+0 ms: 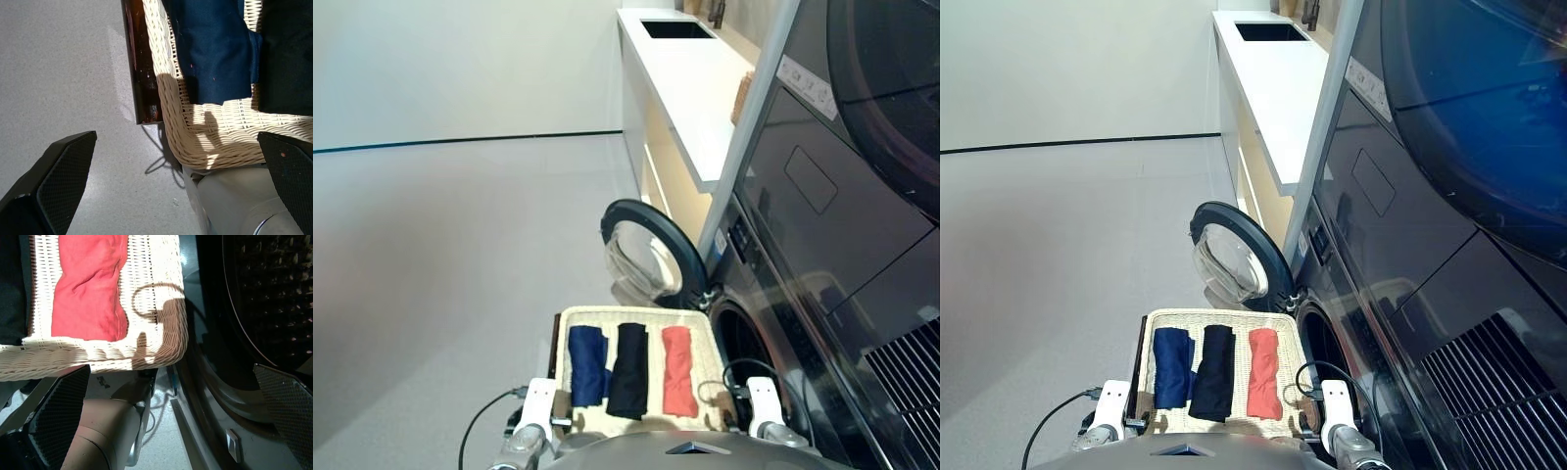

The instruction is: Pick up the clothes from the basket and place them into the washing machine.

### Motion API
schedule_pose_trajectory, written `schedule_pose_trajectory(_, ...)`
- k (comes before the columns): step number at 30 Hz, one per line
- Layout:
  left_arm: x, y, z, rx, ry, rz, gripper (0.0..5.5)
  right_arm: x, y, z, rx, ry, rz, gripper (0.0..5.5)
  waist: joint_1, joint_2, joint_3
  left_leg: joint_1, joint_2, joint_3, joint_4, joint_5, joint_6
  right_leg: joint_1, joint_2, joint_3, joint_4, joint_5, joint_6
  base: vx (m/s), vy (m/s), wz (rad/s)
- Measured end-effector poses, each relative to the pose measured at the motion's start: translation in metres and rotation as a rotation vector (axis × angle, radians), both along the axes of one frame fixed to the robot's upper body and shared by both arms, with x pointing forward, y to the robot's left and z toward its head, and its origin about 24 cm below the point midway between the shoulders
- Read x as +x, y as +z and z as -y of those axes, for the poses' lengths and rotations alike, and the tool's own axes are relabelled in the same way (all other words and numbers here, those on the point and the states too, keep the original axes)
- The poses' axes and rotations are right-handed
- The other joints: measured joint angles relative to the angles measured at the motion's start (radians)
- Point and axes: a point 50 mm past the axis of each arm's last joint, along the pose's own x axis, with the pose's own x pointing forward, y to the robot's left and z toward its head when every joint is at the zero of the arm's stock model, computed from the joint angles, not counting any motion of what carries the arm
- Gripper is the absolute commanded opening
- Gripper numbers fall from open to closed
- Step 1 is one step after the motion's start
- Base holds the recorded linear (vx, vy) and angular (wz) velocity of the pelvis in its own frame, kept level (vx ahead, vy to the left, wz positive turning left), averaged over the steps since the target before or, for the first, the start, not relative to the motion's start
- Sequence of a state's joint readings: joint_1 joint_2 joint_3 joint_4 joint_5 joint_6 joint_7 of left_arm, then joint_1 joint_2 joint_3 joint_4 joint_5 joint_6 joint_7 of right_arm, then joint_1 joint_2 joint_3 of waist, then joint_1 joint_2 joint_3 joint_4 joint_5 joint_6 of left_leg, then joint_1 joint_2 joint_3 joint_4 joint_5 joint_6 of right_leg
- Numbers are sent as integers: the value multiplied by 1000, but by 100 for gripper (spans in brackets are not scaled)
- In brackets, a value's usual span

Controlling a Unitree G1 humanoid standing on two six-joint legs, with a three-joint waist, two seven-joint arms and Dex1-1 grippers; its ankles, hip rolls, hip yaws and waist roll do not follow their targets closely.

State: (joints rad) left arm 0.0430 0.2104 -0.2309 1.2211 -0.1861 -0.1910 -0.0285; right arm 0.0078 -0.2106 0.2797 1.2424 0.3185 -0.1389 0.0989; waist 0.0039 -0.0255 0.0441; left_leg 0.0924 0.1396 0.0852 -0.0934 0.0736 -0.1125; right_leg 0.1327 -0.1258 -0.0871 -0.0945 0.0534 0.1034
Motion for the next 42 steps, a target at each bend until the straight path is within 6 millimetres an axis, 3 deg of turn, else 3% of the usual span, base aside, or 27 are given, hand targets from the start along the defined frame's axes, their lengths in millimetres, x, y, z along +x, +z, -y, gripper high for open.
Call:
schedule_pose_trajectory(19,4,1,5,-6,-35,14,550,4,1,-2,-15,52,12,550,-1,-1,-2,-16,0,0,0,2,-1,-18,0,0,0,0,0,0,0,0)
schedule_pose_trajectory(25,26,9,13,-12,-50,120,550,18,7,-16,-8,154,89,550,-2,1,26,-20,0,0,0,2,-1,-20,0,1,0,1,0,0,0,0)
schedule_pose_trajectory(33,61,28,26,-65,-19,285,550,60,36,-37,54,241,328,550,-6,9,89,-33,-1,6,0,9,4,-38,-1,8,0,9,5,0,0,0)
schedule_pose_trajectory(42,97,46,36,-79,22,415,550,100,78,-53,100,322,565,550,-6,9,155,-59,-2,41,1,13,9,-80,2,44,5,27,9,-28,-2,-32)
